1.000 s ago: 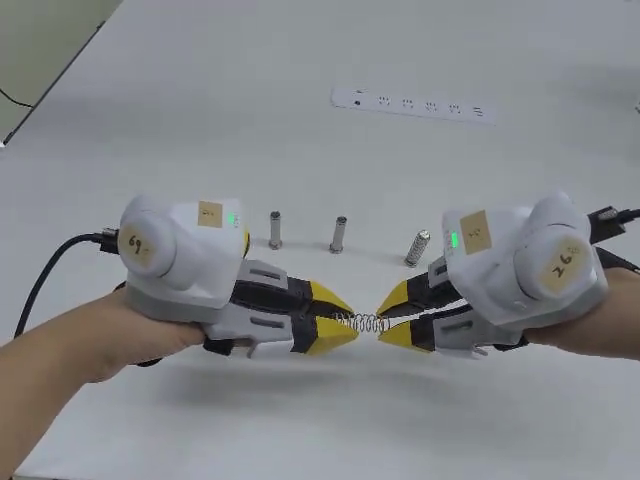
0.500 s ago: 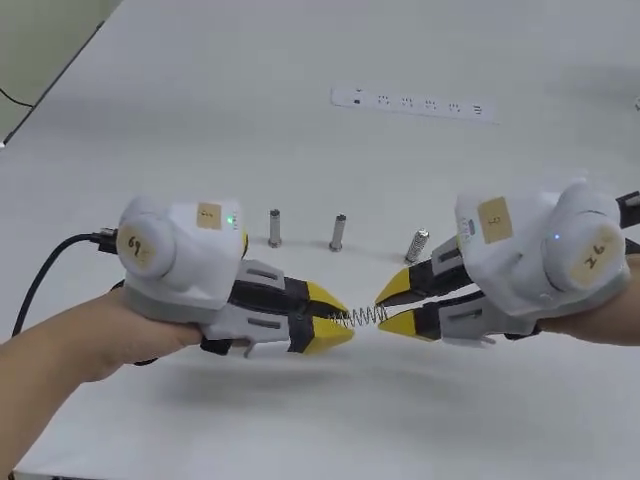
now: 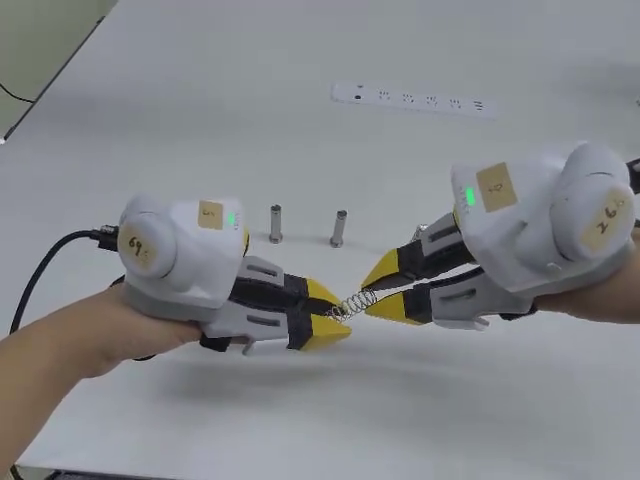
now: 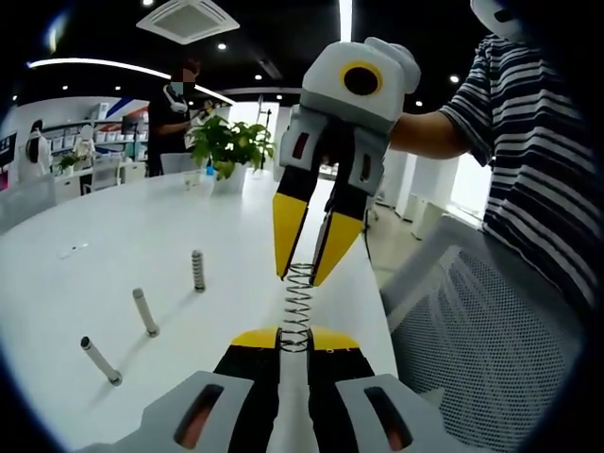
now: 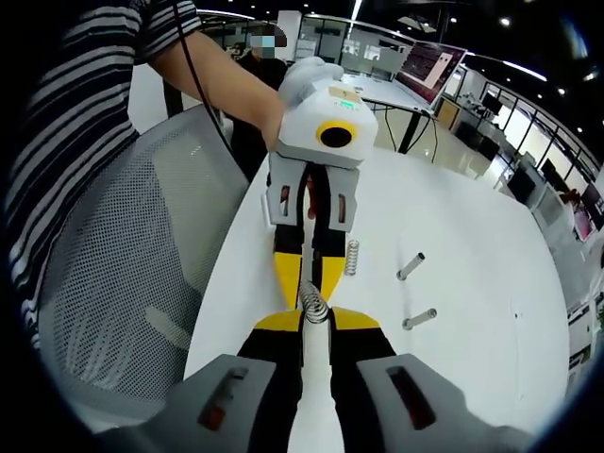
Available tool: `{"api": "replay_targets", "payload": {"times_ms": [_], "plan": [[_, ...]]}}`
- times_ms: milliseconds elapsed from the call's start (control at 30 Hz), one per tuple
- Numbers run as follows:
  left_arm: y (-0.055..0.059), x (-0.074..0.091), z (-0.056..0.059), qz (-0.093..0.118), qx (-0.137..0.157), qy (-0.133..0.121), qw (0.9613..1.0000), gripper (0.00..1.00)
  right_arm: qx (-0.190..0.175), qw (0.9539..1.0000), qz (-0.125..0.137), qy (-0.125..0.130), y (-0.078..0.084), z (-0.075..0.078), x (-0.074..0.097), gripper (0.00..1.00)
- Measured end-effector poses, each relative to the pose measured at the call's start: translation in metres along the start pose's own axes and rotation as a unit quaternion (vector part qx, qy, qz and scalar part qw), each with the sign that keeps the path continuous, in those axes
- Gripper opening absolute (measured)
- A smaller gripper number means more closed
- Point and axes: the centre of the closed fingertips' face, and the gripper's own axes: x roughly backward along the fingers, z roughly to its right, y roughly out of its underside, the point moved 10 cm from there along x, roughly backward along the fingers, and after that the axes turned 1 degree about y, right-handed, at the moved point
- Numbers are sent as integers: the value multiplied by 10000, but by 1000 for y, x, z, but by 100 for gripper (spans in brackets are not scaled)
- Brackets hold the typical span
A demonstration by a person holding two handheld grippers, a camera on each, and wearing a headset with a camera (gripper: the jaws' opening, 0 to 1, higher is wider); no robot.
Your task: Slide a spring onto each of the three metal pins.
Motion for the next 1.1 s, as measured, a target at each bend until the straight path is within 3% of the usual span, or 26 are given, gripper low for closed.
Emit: {"api": "replay_targets", "payload": {"times_ms": [433, 567, 667, 767, 933, 1000, 1100], "plan": [[2, 0, 0, -33, -69, 3, 10000, 2, 41, 9997, -111, -197, -6, 2, -3, 7], [2, -1, 1, -31, -72, 1, 10000, 1, -195, 9995, 38, -226, -9, 2, -5, 7], [3, -1, 0, -63, -86, -37, 9999, 1, -180, 9997, -13, -173, -9, 1, -7, 7], [4, -1, 1, -43, -98, -21, 9999, 1, -359, 9991, 170, -151, -10, 1, -9, 7], [4, -2, 0, -17, -99, -69, 9999, 1, -435, 9988, 182, -100, -10, 1, -10, 7], [3, -2, 2, 15, -94, -53, 9999, 2, -714, 9965, 429, -120, -12, 0, -10, 8], [0, -3, 3, 119, -63, -77, 9999, 2, -754, 9958, 525, -59, -15, 1, -10, 7]]}}
